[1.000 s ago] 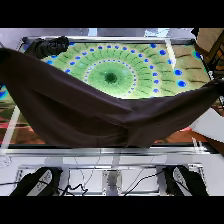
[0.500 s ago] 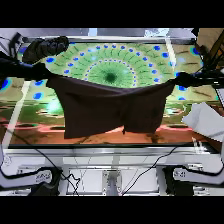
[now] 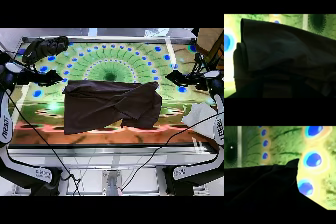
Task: Fold the shirts.
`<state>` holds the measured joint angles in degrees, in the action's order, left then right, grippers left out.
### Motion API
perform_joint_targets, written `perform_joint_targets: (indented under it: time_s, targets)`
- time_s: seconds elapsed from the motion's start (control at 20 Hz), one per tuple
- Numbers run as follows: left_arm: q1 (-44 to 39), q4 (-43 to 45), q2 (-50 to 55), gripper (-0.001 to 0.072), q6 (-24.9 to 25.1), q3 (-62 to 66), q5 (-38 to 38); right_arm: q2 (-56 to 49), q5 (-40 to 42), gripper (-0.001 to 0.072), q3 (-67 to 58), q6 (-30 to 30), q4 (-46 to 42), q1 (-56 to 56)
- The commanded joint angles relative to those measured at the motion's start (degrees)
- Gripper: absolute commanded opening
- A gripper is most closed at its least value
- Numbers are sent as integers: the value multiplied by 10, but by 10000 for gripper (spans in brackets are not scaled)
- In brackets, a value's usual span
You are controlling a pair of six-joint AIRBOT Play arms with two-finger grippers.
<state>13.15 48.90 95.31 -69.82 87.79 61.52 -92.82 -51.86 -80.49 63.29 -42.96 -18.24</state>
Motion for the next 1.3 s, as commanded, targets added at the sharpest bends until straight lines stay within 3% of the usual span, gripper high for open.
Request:
perform_joint_targets:
  time_s: [0.0, 0.1, 0.15, 0.2, 0.25, 0.35, 0.6, 0.85, 1.05, 1.25]
  targets:
    - [1, -77, 7, 379, 63, 51, 33, 11, -46, 393, -31, -46, 12, -2]
    - [1, -152, 1, 340, 109, 140, 89, 47, -85, 393, -56, -64, 11, -7]
    - [1, -168, -6, 286, 114, 189, 124, 75, -107, 385, -63, -75, 8, -10]
    - [0, -164, -15, 148, 117, 243, 171, 105, -131, 326, -66, -86, -1, -14]
    - [0, -153, -27, 61, 122, 286, 220, 139, -159, 313, -66, -93, -19, -15]
    - [0, -123, -71, 12, 120, 313, 299, 199, -204, 313, -65, -90, -82, -16]
    - [-1, 67, -161, 13, 54, 230, 391, 296, -275, 314, -38, -48, -214, -31]
    - [-1, 53, -170, 13, 62, 113, 390, 330, -271, 314, 174, -48, -201, -87]
    - [-1, 52, -170, 13, 69, 42, 382, 329, -197, 331, 378, -56, -133, -90]
    - [-1, 46, -170, 13, 69, 33, 382, 303, -102, 331, 486, -74, -70, -65]
